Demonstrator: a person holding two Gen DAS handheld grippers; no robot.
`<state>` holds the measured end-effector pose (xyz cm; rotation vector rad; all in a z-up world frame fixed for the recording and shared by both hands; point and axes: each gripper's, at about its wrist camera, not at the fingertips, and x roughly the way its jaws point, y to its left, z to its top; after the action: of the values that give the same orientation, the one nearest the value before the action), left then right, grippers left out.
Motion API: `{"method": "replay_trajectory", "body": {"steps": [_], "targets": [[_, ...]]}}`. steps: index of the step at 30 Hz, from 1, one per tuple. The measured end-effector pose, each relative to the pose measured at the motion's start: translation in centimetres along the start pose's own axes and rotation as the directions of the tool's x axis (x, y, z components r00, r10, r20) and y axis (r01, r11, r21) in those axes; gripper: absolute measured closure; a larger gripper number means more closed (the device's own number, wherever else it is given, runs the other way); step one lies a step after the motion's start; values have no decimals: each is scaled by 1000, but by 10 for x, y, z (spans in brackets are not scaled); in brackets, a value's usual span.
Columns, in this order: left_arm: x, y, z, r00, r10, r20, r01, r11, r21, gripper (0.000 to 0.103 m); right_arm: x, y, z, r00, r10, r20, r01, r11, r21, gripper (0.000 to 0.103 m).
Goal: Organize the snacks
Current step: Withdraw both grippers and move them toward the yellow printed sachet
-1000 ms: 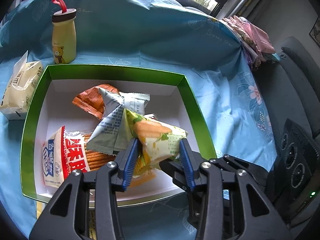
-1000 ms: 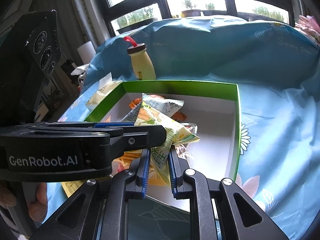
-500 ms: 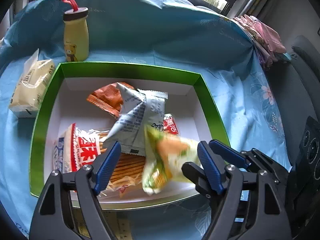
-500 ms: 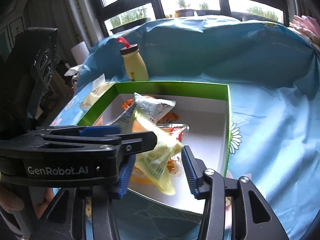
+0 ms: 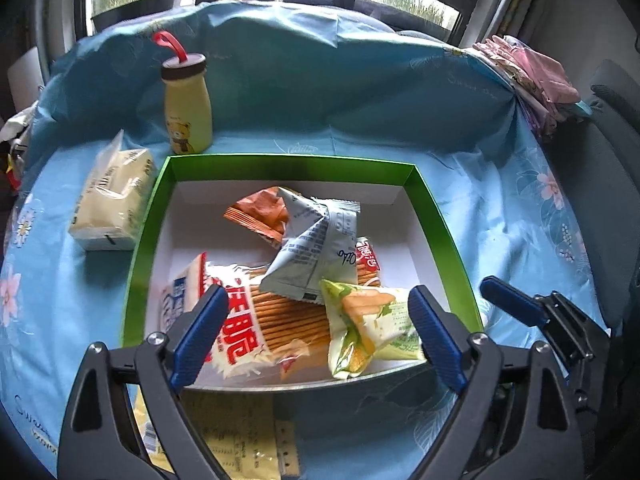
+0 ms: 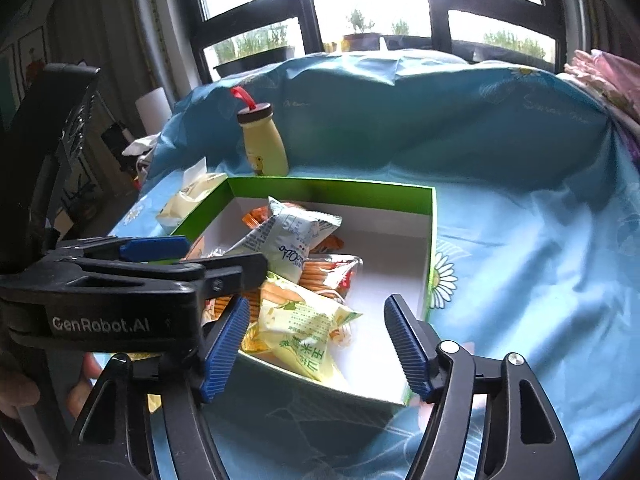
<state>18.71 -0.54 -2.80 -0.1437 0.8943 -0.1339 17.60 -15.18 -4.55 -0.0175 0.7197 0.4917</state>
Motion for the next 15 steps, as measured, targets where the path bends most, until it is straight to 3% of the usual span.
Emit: {"method": "replay_trajectory", "body": {"steps": [7,15], "targets": [[-26,7,-16,999,4,36,-3,1000,-16,11,-29,3,-10,1000,-3,22,3,1000,14,29],[-61,45,-49,996,-72,44,78,986,-145,11,-48,20,-31,999,42,-3,-42,999,11,29]]}}
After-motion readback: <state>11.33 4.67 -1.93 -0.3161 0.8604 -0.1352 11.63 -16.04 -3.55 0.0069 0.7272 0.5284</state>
